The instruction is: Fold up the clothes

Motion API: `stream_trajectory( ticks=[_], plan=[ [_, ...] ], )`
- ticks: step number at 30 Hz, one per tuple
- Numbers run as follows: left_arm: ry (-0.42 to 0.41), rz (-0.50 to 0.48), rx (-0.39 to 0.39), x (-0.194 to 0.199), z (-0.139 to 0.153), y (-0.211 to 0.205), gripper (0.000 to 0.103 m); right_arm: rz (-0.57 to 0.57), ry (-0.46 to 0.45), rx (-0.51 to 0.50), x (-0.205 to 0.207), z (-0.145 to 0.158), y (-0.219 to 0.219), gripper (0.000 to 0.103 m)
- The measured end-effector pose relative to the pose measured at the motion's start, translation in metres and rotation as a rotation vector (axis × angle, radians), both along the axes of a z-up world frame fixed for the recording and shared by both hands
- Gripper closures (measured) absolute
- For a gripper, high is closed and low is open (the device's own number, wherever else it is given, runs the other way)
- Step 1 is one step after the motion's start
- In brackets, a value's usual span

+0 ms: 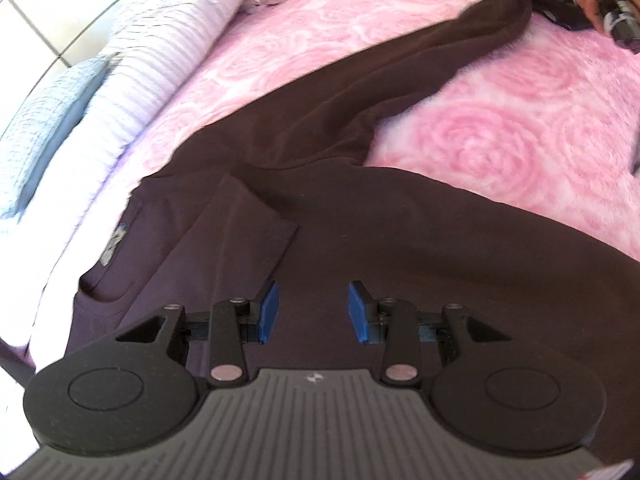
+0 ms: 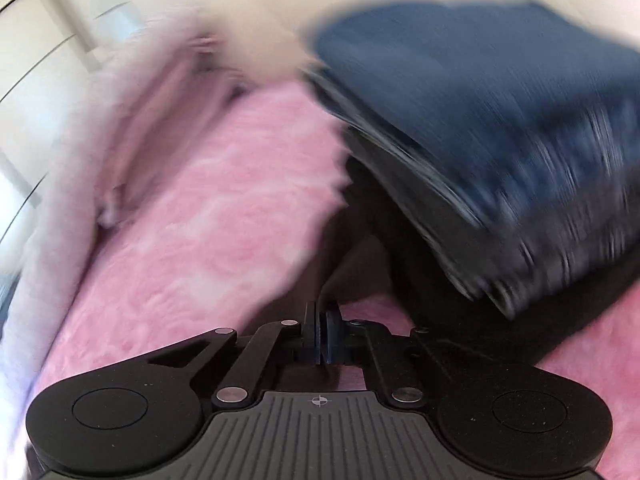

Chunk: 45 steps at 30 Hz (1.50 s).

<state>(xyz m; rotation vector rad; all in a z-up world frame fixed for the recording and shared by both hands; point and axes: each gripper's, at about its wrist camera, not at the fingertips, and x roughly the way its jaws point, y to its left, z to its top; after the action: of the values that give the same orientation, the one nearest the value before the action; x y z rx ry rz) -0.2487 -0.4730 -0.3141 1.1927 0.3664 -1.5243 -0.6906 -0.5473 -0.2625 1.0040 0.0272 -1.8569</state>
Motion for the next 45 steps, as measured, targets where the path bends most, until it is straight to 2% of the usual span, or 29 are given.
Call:
stream_trajectory(
  ticks=[5, 9, 11, 14, 16, 17, 20, 21, 23, 24, 25, 29, 32, 35, 39, 41, 42, 43, 44, 45],
  plan=[
    [0.019, 0.117, -0.061, 0.029, 0.019, 0.022, 0.070, 0.238, 0.149, -0.121, 0.086, 0.067, -0.031, 0.100],
    [0.031, 0.262, -0.117, 0.071, 0.039, 0.054, 0.069, 0.554, 0.269, -0.359, 0.213, 0.120, -0.052, 0.099],
    [0.027, 0.341, -0.131, 0.098, 0.047, 0.075, 0.069, 0.759, 0.313, -0.474, 0.293, 0.131, -0.049, 0.099],
    [0.015, 0.448, -0.113, 0.142, 0.051, 0.112, 0.069, 1.095, 0.320, -0.560, 0.419, 0.103, -0.042, 0.099],
    [-0.012, 0.491, -0.090, 0.169, 0.048, 0.138, 0.068, 1.363, 0.331, -0.496, 0.492, 0.064, -0.027, 0.098],
    [-0.028, 0.510, -0.077, 0.182, 0.046, 0.151, 0.068, 1.448, 0.361, -0.452, 0.517, 0.046, -0.016, 0.098],
    [-0.033, 0.569, -0.053, 0.217, 0.040, 0.180, 0.068, 1.602, 0.455, -0.318, 0.566, -0.001, 0.020, 0.098],
    [-0.018, 0.589, -0.051, 0.227, 0.038, 0.185, 0.068, 1.619, 0.456, -0.278, 0.570, -0.009, 0.029, 0.098],
    [0.039, 0.625, -0.056, 0.242, 0.034, 0.189, 0.068, 1.607, 0.460, -0.209, 0.565, -0.021, 0.030, 0.071],
    [0.074, 0.642, -0.061, 0.249, 0.032, 0.189, 0.068, 1.588, 0.466, -0.177, 0.560, -0.025, 0.032, 0.042],
    [0.110, 0.658, -0.067, 0.255, 0.031, 0.189, 0.068, 1.581, 0.474, -0.148, 0.553, -0.027, 0.033, 0.033],
    [0.293, 0.711, -0.106, 0.274, 0.024, 0.173, 0.067, 1.575, 0.512, -0.047, 0.523, -0.037, 0.032, 0.033],
    [0.399, 0.727, -0.131, 0.286, 0.016, 0.152, 0.067, 1.535, 0.532, 0.024, 0.505, -0.038, 0.026, 0.033],
    [0.465, 0.721, -0.135, 0.298, 0.006, 0.125, 0.067, 1.503, 0.547, 0.074, 0.493, -0.037, 0.017, 0.033],
    [0.542, 0.706, -0.115, 0.314, -0.010, 0.087, 0.067, 1.405, 0.576, 0.106, 0.480, -0.038, -0.002, 0.033],
    [0.608, 0.715, -0.047, 0.322, -0.025, 0.072, 0.072, 1.353, 0.608, 0.121, 0.474, -0.039, -0.012, 0.033],
    [0.641, 0.715, -0.023, 0.325, -0.031, 0.066, 0.083, 1.327, 0.641, 0.129, 0.471, -0.040, -0.018, 0.033],
    [0.669, 0.711, -0.009, 0.328, -0.034, 0.062, 0.103, 1.300, 0.673, 0.136, 0.468, -0.042, -0.023, 0.033],
    [0.681, 0.699, -0.033, 0.329, -0.030, 0.062, 0.103, 1.270, 0.706, 0.142, 0.464, -0.042, -0.030, 0.033],
    [0.685, 0.702, -0.101, 0.333, -0.019, 0.067, 0.103, 1.238, 0.738, 0.147, 0.461, -0.042, -0.037, 0.033]
  ],
)
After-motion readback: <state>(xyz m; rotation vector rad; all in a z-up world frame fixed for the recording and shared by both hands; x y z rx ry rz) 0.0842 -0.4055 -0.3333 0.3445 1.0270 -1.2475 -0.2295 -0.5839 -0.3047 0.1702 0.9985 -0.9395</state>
